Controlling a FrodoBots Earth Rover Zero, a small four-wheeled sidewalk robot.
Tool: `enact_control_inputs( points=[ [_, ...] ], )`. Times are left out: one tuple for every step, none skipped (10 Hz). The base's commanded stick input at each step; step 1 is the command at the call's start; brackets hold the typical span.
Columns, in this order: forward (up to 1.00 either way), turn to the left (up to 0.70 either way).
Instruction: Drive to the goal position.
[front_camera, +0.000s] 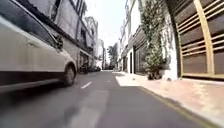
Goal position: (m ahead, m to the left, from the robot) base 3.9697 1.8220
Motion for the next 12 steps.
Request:
enact_control_inputs(
  points=[
    [1.00, 0.01],
    [1.00, 0.01],
    [1.00, 0.01],
    [1.00, 0.01],
    [1.00, 0.01],
    [1.00, 0.01],
    [1.00, 0.01],
    [1.00, 0.01],
    [1.00, 0.01],
    [1.00, 0.01],
    [1.00, 0.20],
    [1.00, 0.33]
  ],
)
